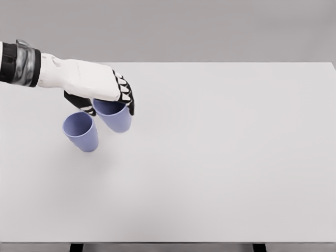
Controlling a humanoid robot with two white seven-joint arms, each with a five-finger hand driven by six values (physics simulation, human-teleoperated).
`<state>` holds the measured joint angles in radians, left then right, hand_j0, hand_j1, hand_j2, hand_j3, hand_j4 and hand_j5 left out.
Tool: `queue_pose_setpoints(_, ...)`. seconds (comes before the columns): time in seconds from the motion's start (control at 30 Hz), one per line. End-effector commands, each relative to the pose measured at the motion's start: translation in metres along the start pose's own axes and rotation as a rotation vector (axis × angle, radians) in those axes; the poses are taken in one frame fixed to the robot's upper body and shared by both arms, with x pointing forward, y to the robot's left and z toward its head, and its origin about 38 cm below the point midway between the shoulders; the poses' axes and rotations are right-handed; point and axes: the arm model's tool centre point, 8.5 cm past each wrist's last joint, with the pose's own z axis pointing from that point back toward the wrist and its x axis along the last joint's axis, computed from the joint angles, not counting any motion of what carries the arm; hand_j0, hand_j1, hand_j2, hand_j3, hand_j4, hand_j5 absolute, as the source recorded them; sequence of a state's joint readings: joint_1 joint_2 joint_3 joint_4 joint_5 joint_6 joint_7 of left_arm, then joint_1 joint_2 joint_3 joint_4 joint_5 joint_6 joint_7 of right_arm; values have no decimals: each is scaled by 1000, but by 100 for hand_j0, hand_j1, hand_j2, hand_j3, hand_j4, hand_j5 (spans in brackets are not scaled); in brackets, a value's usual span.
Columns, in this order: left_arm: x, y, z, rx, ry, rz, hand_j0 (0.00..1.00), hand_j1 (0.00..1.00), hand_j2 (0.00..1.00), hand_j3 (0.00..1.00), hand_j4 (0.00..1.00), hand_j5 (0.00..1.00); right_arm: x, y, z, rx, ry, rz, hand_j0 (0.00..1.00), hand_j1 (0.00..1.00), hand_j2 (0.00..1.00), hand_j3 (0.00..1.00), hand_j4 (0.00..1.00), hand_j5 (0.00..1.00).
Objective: Place the right cup on the left cup with left arm
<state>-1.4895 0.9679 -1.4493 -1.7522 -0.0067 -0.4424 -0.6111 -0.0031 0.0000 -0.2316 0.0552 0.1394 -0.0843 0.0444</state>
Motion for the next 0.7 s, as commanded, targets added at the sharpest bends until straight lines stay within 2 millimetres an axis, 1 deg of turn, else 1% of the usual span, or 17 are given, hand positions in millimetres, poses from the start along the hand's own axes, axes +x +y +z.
queue_pose_setpoints(0.0, -3, -2, 5, 4, 13, 15, 73, 73, 73, 73, 73, 73, 0, 0, 0, 0, 0, 0, 100, 100, 100, 100, 100, 100)
queue_pose_setpoints(0.13, -6, 1, 10, 12, 27, 15, 73, 73, 73, 73, 73, 73, 0, 0, 0, 0, 0, 0, 100, 100, 100, 100, 100, 100)
queue_pose_setpoints(0.2, -8, 3, 18, 24, 40, 28, 73, 73, 73, 73, 73, 73, 0, 0, 0, 0, 0, 0, 100, 100, 100, 100, 100, 100)
queue_pose_setpoints(0.27, -9, 9, 23, 35, 48, 22, 73, 73, 73, 73, 73, 73, 0, 0, 0, 0, 0, -1, 100, 100, 100, 100, 100, 100)
queue_pose_setpoints(0.53, -16, -1, 44, 38, 98, 50, 73, 73, 73, 73, 73, 73, 0, 0, 0, 0, 0, -1, 100, 100, 100, 100, 100, 100)
queue_pose_setpoints(0.6, -17, -2, 52, 46, 112, 59, 73, 73, 73, 73, 73, 73, 0, 0, 0, 0, 0, 0, 100, 100, 100, 100, 100, 100)
queue_pose_setpoints(0.67, -17, -3, 54, 46, 116, 61, 73, 73, 73, 73, 73, 73, 0, 0, 0, 0, 0, 0, 100, 100, 100, 100, 100, 100)
